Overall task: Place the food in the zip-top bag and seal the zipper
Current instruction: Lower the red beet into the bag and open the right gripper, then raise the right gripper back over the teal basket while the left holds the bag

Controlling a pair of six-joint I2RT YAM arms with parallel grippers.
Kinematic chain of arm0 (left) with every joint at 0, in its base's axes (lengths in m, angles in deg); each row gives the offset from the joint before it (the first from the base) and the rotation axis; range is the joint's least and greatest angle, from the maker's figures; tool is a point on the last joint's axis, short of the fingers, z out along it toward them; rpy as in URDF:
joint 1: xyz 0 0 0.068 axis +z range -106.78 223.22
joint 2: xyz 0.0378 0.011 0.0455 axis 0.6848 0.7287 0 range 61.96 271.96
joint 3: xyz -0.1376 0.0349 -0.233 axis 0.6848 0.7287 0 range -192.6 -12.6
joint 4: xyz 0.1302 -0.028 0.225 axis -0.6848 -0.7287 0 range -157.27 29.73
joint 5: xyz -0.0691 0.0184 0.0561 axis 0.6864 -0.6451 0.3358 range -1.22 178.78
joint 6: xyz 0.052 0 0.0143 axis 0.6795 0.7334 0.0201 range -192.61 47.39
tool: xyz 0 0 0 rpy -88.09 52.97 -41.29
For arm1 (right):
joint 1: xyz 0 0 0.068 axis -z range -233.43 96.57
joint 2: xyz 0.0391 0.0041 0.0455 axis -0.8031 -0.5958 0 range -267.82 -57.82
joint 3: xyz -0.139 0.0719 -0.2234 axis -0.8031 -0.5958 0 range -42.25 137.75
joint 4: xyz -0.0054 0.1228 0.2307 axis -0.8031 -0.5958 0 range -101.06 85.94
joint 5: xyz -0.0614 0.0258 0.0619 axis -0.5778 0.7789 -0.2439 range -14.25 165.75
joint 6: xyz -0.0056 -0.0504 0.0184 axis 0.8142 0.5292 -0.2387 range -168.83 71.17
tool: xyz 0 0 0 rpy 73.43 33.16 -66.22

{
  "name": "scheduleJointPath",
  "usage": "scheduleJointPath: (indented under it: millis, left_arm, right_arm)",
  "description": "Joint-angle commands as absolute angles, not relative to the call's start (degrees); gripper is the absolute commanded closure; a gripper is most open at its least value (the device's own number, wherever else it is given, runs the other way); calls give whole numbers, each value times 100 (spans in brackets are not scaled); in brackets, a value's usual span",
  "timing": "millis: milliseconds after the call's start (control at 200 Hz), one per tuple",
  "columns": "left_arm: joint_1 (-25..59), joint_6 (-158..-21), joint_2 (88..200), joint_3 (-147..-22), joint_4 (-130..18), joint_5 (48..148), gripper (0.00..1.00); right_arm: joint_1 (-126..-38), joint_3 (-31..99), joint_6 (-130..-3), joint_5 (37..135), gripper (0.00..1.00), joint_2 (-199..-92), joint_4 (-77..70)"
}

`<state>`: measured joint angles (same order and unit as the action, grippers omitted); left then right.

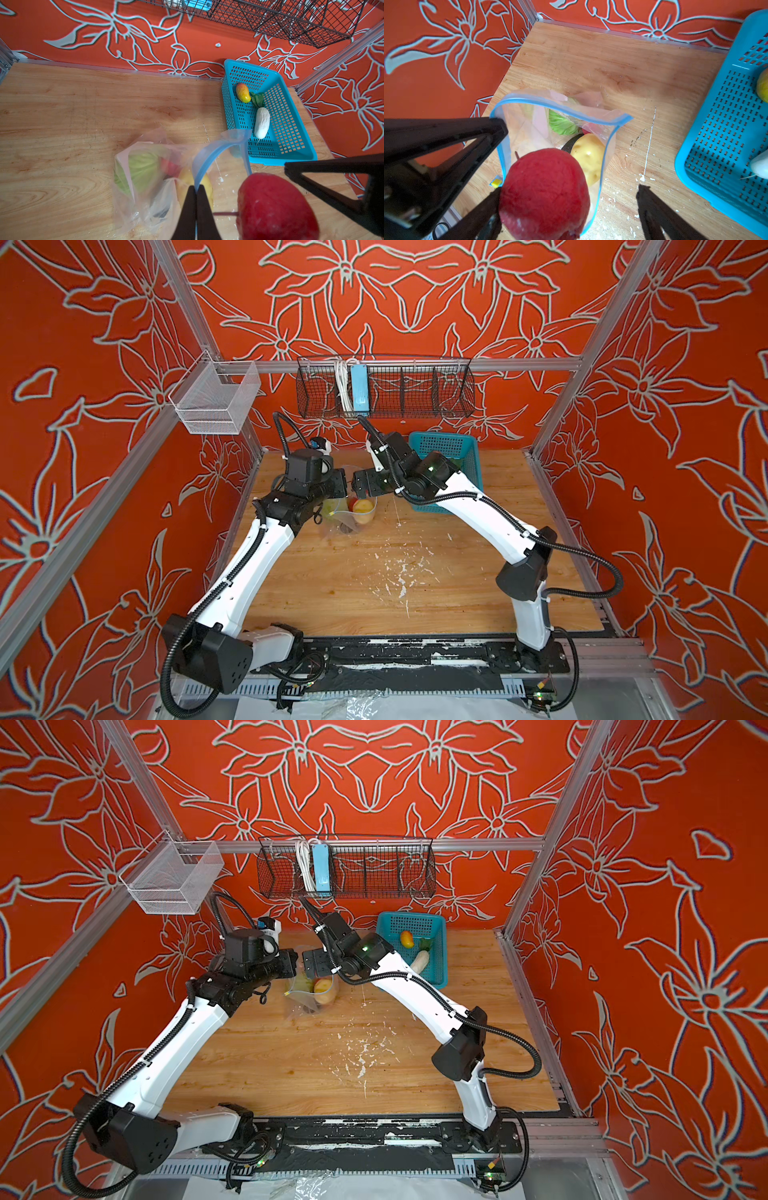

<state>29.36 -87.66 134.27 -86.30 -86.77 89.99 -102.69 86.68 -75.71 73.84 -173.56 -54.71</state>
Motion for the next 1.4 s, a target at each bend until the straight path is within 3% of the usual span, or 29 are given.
scheduleJointPath:
  millis: [0,545,1026,1396]
  left_arm:
    - [2960,-8791,13333,-8617,-8655,9001,100]
    - [2960,-8852,13421,-8687,-8742,8782,100]
    - [2960,-8764,13537,-8696,-8778,8599,100]
    - [2960,-8740,13540,-8696,-8778,8588,100]
  right_arm:
    - [-10259,8583,-7423,7547,2,-17396,-5438]
    - [-9797,7840,-7405,8575,2,-17589,-4601]
    - [-9131,5672,-7319,9379,2,-16499,-3119]
    - [-8914,5205,-7169,9323,2,-15855,-3133]
